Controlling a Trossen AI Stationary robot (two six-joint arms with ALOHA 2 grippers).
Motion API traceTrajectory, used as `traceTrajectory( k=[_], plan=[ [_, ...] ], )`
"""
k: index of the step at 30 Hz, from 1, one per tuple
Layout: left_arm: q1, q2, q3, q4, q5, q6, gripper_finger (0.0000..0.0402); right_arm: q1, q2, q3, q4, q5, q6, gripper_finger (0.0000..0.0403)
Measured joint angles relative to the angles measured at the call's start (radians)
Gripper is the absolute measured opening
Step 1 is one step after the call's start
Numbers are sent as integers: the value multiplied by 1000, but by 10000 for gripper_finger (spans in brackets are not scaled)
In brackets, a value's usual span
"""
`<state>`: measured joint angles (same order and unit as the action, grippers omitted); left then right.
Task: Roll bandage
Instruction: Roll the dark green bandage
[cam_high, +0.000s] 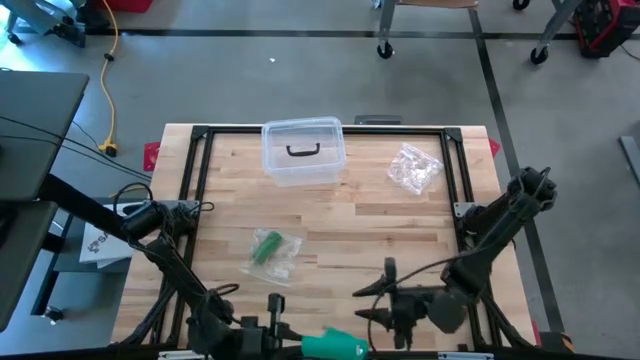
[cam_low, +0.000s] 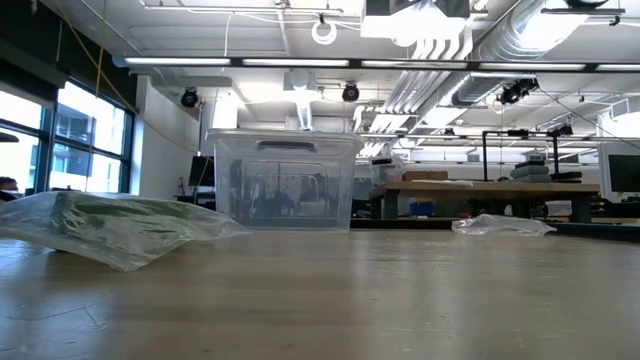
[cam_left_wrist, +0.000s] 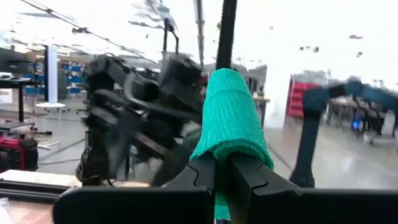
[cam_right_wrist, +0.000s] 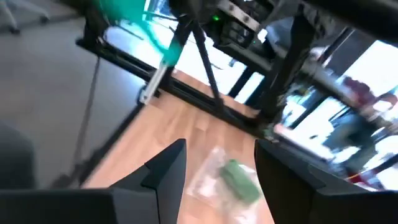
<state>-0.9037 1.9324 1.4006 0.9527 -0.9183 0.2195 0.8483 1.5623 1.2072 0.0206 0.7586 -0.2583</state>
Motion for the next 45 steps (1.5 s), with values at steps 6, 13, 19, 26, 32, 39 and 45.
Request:
traceTrajectory(
  k=[6,13,19,26,32,39,45],
  plan=[
    [7,-2,0,84,-25,0,6,108,39,6,10,129,-222,181],
    [22,-2,-1,95,-92,-15,6,200,208,168,13,355,-647,181],
    [37,-2,-1,92,-137,-46,6,206,385,351,12,465,-1149,181],
    [51,-2,-1,22,-150,-118,6,141,456,469,-229,493,-1222,181],
    [53,-2,-3,-95,-285,-190,6,100,455,469,-256,484,-1268,181],
    [56,-2,-3,-227,-319,-301,6,109,455,469,-257,464,-1278,181],
    [58,-2,-3,-251,-325,-323,6,154,455,469,-257,463,-1265,181]
  ],
)
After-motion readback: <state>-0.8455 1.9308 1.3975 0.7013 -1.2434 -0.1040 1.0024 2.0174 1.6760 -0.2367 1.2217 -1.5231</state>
